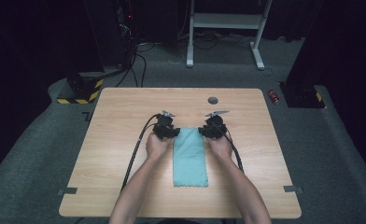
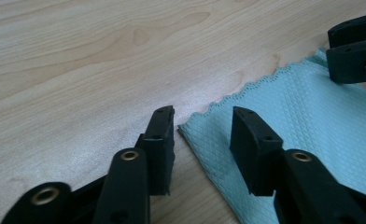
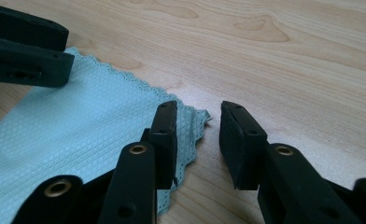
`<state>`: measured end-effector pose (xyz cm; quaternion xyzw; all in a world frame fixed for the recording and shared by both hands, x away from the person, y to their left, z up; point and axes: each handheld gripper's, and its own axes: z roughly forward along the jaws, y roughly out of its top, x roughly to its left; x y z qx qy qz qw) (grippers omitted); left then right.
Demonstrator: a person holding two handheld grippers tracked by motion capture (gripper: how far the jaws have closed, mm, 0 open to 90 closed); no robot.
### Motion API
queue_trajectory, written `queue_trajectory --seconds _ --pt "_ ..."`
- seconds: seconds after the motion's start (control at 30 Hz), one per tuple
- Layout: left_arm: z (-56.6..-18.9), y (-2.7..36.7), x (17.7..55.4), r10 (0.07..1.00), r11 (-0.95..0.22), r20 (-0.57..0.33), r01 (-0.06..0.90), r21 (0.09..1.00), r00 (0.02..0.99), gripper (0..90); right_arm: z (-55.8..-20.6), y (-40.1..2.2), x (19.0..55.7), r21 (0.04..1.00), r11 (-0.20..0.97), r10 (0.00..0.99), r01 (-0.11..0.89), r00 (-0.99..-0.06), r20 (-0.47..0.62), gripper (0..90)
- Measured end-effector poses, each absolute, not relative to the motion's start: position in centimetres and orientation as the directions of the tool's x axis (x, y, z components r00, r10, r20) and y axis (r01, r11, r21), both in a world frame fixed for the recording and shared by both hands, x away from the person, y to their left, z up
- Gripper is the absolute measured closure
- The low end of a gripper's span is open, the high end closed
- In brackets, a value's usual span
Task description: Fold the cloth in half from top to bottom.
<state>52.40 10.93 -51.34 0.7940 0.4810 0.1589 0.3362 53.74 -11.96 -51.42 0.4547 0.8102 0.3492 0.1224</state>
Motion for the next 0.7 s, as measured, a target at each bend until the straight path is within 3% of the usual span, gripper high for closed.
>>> queue_trajectory --seconds 0.27,0.4,0.7 --pt "-51.32 10.46 52.27 0.862 -0.345 -0.040 0.641 0.685 0.506 75.0 -51.46 -11.69 53.76 0.682 0.378 0.816 0.626 -0.573 0.074 72.4" --pt "-51.38 10.35 52.27 0.851 -0.341 -0.064 0.641 0.687 0.522 87.0 -51.45 -11.53 53.70 0.681 0.393 0.815 0.618 -0.577 0.054 74.1" --pt "-51.43 10.89 52.61 0.845 -0.310 -0.121 0.661 0.684 0.521 88.6 -51.44 -11.17 53.67 0.677 0.417 0.797 0.607 -0.602 0.049 88.1"
